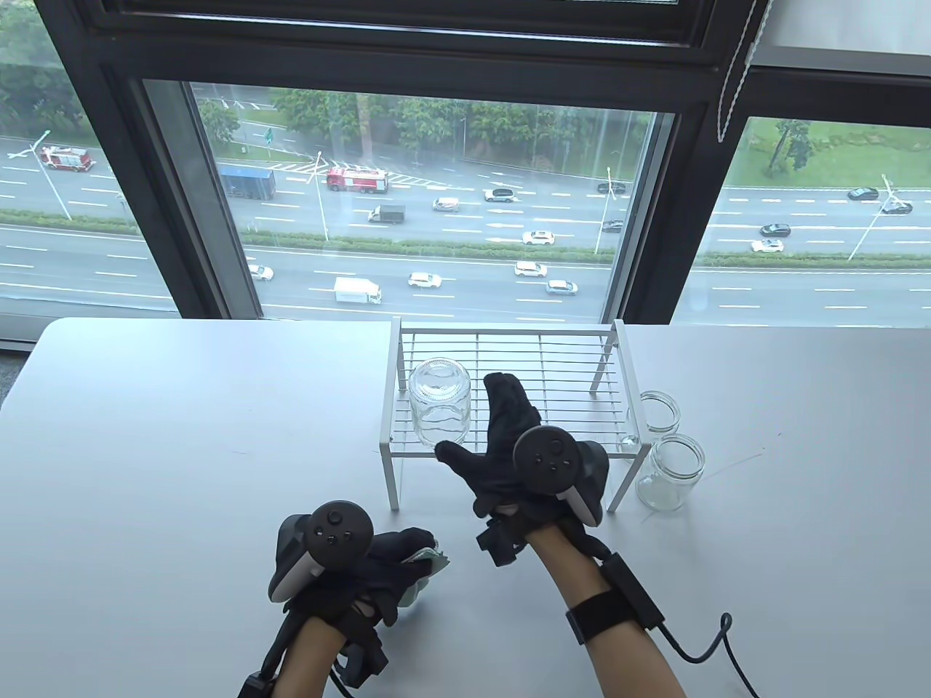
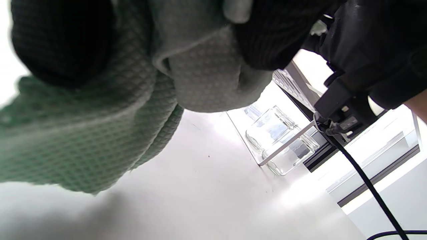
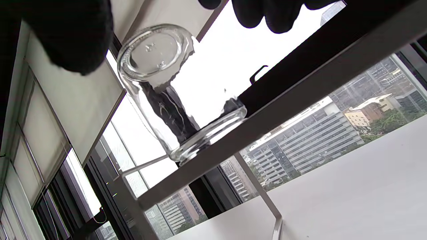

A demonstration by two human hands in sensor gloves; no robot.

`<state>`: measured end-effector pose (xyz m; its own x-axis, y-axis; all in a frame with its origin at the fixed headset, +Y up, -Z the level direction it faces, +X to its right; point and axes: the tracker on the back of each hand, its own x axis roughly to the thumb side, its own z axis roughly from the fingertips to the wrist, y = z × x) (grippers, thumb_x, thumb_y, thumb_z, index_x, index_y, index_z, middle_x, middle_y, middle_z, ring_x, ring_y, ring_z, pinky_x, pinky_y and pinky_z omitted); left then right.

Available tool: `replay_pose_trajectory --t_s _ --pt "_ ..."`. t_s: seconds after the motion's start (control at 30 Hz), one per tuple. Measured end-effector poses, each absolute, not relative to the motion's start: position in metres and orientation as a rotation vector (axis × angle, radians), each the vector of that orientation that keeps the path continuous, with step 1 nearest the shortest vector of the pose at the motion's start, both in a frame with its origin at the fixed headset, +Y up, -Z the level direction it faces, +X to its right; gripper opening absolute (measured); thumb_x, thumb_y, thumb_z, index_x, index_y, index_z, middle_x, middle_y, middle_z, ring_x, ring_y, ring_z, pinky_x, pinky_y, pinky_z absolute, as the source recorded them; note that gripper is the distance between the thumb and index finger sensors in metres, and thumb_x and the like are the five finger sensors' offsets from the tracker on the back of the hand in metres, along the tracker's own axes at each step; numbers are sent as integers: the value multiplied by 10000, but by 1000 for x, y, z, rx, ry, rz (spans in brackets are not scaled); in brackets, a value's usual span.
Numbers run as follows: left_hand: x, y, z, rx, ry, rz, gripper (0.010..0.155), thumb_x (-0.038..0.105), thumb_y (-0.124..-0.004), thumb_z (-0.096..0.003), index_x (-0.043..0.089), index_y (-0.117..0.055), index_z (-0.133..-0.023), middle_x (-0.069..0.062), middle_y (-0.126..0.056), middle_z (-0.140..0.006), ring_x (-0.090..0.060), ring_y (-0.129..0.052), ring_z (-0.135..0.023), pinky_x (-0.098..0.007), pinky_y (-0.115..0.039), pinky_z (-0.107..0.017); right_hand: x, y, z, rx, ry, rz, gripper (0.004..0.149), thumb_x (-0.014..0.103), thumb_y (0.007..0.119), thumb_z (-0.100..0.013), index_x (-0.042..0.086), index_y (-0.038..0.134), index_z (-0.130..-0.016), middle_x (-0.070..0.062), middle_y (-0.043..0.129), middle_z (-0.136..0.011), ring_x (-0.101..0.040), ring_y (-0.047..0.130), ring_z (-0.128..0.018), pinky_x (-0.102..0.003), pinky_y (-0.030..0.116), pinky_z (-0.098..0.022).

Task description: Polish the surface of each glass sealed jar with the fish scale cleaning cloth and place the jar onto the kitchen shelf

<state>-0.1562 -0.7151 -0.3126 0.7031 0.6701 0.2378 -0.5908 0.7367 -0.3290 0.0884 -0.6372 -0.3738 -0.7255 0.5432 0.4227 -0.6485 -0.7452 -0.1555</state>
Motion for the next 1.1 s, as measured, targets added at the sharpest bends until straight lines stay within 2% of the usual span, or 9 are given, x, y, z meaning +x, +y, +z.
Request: replay_pose_trajectory --t_s 0.13,0.33,0.6,0.7,0.9,1.0,1.03,1.1 --pt "-156 -715 -313 -238 -354 704 511 416 -821 -498 198 -798 -959 -262 -945 -840 -469 -1018 -571 -486 -921 -335 129 -627 -355 463 -502 2516 985 629 806 -401 176 314 -1124 -232 306 -1169 -510 439 -1047 -655 387 -735" --pt "-156 -716 -313 -237 -352 702 512 417 -822 -498 198 -798 -960 -263 -943 -841 -469 -1017 -573 -487 -920 -336 211 -623 -341 295 -686 2539 897 625 767 -421 212 391 -1123 -207 327 -1178 -494 431 -1056 -661 383 -736" --pt "-155 -716 -313 -240 -354 697 511 418 -821 -498 200 -797 -960 -264 -942 -842 -471 -1015 -575 -489 -919 -338 289 -660 -348 -12 -607 2652 822 603 751 -437 274 439 -1123 -212 293 -1182 -498 390 -1063 -675 364 -735" --pt "-154 -716 -313 -235 -355 695 512 418 -820 -498 199 -798 -960 -262 -941 -844 -471 -1015 -576 -489 -919 -338 302 -679 -356 -95 -547 2681 771 581 767 -435 313 506 -1110 -220 330 -1180 -510 411 -1053 -680 379 -728" --pt "-151 -714 -311 -211 -376 692 512 423 -817 -499 204 -796 -961 -259 -940 -847 -467 -1016 -580 -486 -921 -341 297 -714 -372 -144 -192 2911 753 582 752 -446 382 469 -1114 -227 333 -1184 -517 432 -1046 -673 424 -725" --pt "-149 -714 -310 -206 -384 703 511 424 -817 -499 206 -796 -961 -259 -940 -848 -467 -1016 -582 -487 -920 -343 292 -722 -377 -187 -86 3000 740 573 751 -445 375 486 -1107 -236 423 -1174 -516 518 -1025 -669 447 -721" --pt "-149 -714 -309 -204 -387 709 512 424 -816 -499 204 -796 -961 -260 -939 -848 -468 -1015 -582 -487 -920 -343 291 -722 -377 -213 -101 3018 725 572 750 -447 372 500 -1097 -219 460 -1172 -505 541 -1025 -679 415 -724" --pt "-149 -713 -309 -199 -393 716 511 425 -816 -499 206 -797 -960 -257 -938 -850 -468 -1015 -584 -487 -920 -345 290 -721 -376 -224 -171 3026 673 545 768 -443 342 587 -1059 -220 560 -1143 -499 627 -992 -677 439 -718"
